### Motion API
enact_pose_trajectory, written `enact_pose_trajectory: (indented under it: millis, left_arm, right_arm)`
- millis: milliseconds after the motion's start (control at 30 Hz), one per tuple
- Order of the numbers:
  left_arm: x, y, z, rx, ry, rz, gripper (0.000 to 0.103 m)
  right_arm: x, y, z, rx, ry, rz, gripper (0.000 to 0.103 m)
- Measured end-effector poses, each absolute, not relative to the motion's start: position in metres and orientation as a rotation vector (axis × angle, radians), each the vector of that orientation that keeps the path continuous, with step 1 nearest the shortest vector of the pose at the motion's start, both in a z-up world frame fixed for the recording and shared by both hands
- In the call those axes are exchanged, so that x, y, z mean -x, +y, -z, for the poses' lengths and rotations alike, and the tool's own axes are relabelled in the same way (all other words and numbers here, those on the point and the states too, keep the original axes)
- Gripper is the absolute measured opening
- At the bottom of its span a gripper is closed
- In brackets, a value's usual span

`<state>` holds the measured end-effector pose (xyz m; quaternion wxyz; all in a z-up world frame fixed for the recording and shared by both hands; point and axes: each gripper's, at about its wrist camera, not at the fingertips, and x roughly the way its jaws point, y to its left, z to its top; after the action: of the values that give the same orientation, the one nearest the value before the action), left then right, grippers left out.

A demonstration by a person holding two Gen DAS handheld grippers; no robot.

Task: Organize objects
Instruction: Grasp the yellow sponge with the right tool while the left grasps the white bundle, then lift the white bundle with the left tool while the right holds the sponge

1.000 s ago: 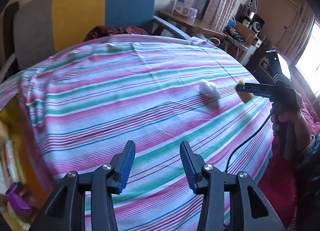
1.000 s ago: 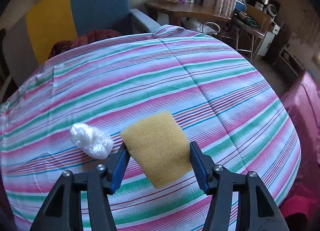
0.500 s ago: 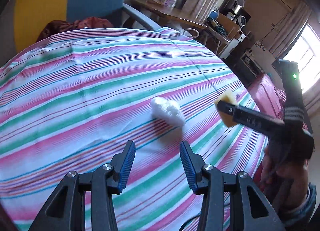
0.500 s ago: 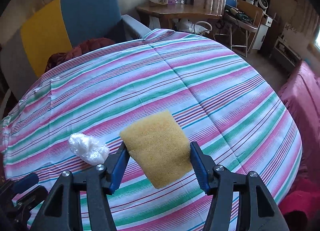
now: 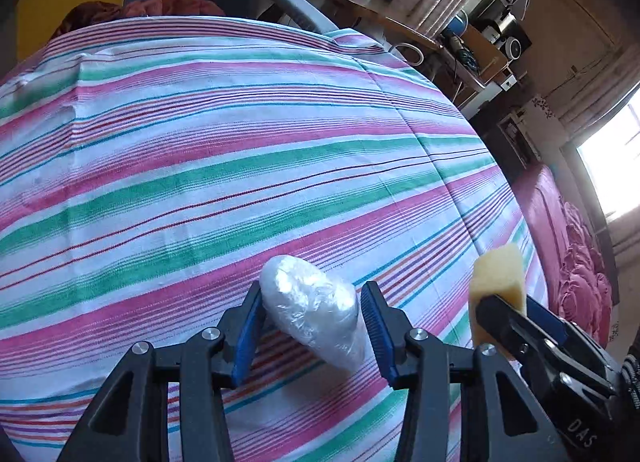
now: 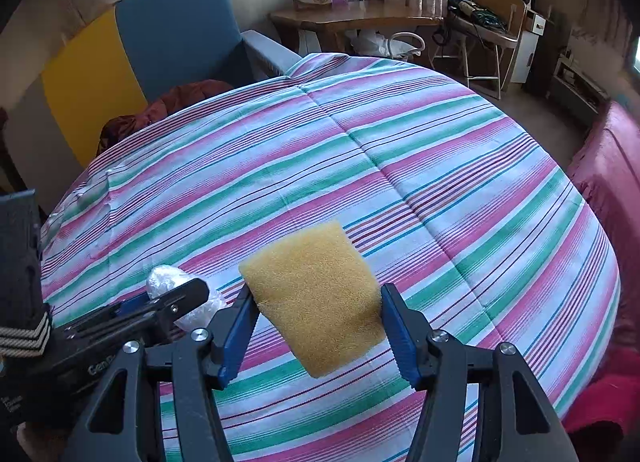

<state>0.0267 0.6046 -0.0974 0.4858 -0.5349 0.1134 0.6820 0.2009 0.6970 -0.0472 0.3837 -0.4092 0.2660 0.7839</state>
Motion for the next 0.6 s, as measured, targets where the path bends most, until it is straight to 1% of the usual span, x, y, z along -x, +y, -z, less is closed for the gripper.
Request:
enact_pose_trajectory:
  millis: [67, 200, 333, 433, 533, 600]
  left_arm:
    - [-0.032, 0.601, 0.097, 1.259, 0.302, -1.658, 0.039]
    - [-0.046, 0.574, 0.089, 1.164, 0.401, -1.674, 0.039]
    - [-0.053, 0.528, 0.083, 1.102, 0.485, -1.726, 0.039]
    - [-0.058, 0.488, 0.076, 1.028, 0.542, -1.794, 0.039]
    - [-0.057, 0.45, 0.071, 1.003, 0.55, -1.857, 0.039]
    - [-0.057, 0.427, 0.068, 0.986, 0.545, -1.907, 0.039]
  right_arm:
    - [-0.2, 0.697, 0.049, 1.054, 0.674, -1.998, 0.061]
    - [-0.197, 0.696, 0.052, 1.074, 0.661, -2.017, 0.061]
    - [-0.186, 0.685, 0.049, 1.094, 0.625, -2.106, 0.061]
    - [-0.172, 0.668, 0.05, 1.144, 0.536, -2.181, 0.061]
    - [-0.156, 0.645, 0.053, 1.21, 0.399, -2.255, 0.061]
    - [-0.148, 0.633, 0.056, 1.254, 0.387, -2.315, 0.061]
